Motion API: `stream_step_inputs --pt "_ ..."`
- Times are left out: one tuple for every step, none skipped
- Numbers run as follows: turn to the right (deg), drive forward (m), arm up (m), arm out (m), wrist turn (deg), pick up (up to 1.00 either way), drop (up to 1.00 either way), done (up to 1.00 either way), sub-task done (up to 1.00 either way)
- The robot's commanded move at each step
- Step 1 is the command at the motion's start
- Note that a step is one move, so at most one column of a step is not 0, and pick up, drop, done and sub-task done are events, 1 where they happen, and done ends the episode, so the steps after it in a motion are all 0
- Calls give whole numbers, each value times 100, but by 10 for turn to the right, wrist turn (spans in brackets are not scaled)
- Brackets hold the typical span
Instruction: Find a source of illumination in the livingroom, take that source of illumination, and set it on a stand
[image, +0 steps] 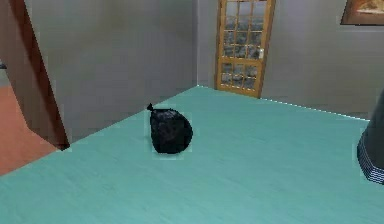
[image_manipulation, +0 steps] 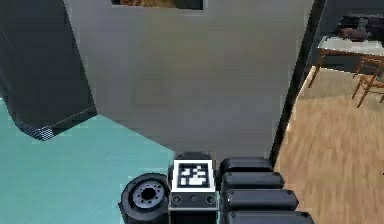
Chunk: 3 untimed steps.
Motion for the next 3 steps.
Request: stream_step_inputs --pt "-450 0 0 0 0 0 0 0 0" --pt "-60 0 0 0 0 0 0 0 0" --pt "0 100 0 0 0 0 0 0 0"
